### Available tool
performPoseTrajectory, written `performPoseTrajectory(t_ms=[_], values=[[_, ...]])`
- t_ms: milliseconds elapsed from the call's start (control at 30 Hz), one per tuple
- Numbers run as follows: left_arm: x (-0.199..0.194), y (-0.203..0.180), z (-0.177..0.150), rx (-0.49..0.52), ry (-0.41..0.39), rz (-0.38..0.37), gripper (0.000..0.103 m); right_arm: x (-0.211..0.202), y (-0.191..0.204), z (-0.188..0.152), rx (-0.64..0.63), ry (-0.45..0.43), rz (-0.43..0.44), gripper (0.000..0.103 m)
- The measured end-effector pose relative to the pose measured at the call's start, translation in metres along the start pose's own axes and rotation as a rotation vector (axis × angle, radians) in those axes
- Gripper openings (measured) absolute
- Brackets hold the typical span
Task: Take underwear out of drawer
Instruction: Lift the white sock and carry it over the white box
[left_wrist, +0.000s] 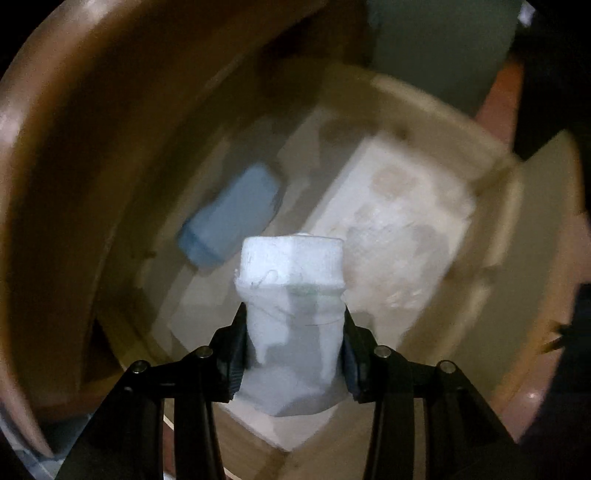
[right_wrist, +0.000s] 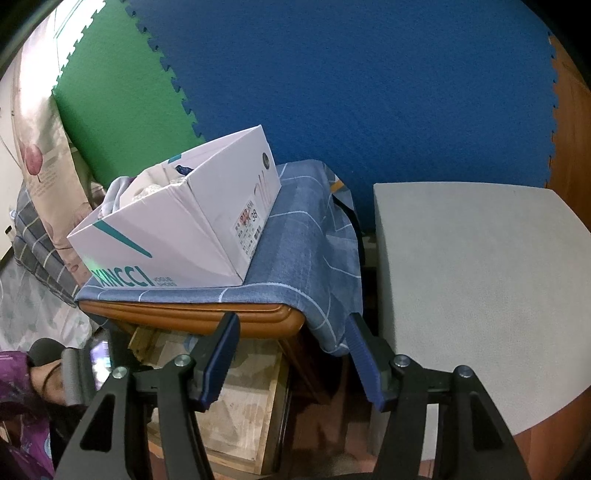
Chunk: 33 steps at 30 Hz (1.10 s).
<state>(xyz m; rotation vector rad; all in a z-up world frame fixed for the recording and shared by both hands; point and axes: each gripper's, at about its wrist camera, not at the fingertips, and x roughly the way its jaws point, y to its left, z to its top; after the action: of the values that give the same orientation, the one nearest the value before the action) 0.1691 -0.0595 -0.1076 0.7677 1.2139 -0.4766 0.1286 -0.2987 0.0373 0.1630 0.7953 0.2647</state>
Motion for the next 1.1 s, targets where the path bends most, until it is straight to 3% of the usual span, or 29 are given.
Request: performPoseTrajectory(t_ms=[300,400,600,800,933,1100], values=[[-0.089,-0.026,-0.020,-0.087,-0.199,-0.104,0.040,0.001,0.000,0.000,-0.002,0.002,-0.016,0.061],[-0.103,-0.028,-0.027,-0.114,-0.244,-0.123,0.040,0.001,0.000,-0.001,-0.006,0.003,-0.019,0.061],[-0.149,-0.014,-0.026,-0.167,-0.337,-0.156,0.040,0.000,0.000,-0.001,-0.008,0.004,-0.022,0.061],[-0.209,0.026,-0.015,-0.247,-0.423,-0.197,0.041,-0.001,-0.001,-0.001,-0.004,-0.002,-0.018,0.061],[-0.246,0.063,0.002,-0.303,-0.483,-0.177,0.041,-0.002,-0.001,-0.001,-0.001,-0.008,-0.013,0.062],[-0.267,0.113,0.029,-0.340,-0.494,-0.041,0.041,-0.002,-0.002,-0.001,0.000,-0.010,-0.009,0.062]])
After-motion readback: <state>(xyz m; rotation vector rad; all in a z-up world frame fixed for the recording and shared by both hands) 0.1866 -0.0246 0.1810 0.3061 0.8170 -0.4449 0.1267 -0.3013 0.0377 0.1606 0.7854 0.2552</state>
